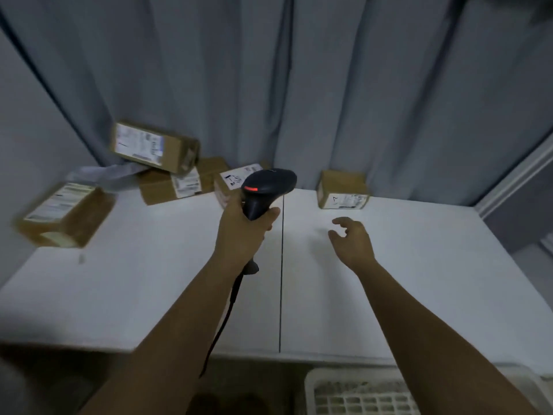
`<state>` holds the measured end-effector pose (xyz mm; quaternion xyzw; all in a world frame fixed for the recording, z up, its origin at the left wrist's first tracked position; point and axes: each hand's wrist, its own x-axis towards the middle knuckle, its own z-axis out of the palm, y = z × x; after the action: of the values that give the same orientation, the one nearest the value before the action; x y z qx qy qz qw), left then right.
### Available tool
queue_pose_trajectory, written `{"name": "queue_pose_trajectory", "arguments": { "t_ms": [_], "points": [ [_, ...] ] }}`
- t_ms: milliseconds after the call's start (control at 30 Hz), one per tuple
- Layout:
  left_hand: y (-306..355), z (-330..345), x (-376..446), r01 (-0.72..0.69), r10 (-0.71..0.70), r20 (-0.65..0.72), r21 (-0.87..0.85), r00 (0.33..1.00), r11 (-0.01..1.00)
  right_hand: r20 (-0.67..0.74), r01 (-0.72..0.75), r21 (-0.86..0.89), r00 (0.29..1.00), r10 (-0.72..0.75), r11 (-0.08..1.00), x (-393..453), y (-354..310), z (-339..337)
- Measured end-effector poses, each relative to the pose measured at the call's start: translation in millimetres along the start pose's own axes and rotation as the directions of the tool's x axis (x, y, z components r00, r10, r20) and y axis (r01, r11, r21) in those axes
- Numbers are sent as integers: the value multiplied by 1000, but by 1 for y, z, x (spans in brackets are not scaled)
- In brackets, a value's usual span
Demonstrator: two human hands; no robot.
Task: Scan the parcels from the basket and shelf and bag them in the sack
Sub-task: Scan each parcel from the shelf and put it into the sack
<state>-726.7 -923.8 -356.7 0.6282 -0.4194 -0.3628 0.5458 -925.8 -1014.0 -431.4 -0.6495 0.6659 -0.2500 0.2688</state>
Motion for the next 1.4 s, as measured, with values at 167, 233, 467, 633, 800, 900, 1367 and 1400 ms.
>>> {"name": "queue_pose_trajectory", "arguments": {
  "t_ms": [167, 233, 467, 633, 800, 900, 1367, 1400],
  "points": [
    [-59, 39, 84, 47, -47, -3, -17, 999, 999, -83, 41, -163, 995, -55, 986, 98, 33, 22],
    [-80, 54, 110, 66, -65, 3, -22, 998, 998, -69, 56, -230, 995, -73, 972, 133, 42, 35],
    [-123, 82, 146, 120, -120, 37, -6, 992, 993, 61, 22, -526, 998, 12, 850, 195, 52, 67],
    [-135, 77, 148, 152, -152, -1, -20, 988, 988, -113, 242, -390, 945, -307, 888, 174, 59, 67],
    [-131, 78, 141, 145, -145, -13, -25, 989, 989, -241, 184, -383, 926, -290, 905, 174, 61, 41],
    [-127, 81, 138, 129, -129, 16, -15, 992, 992, 126, 190, -545, 982, -144, 817, 188, 59, 35],
    [-94, 14, 58, 88, -91, -106, -39, 990, 995, 409, 222, -466, 912, -13, 856, 58, -4, 65],
    [-87, 1, 45, 78, -82, -130, -35, 988, 996, 432, 147, -340, 902, 15, 929, 36, -10, 65]
  ]
}}
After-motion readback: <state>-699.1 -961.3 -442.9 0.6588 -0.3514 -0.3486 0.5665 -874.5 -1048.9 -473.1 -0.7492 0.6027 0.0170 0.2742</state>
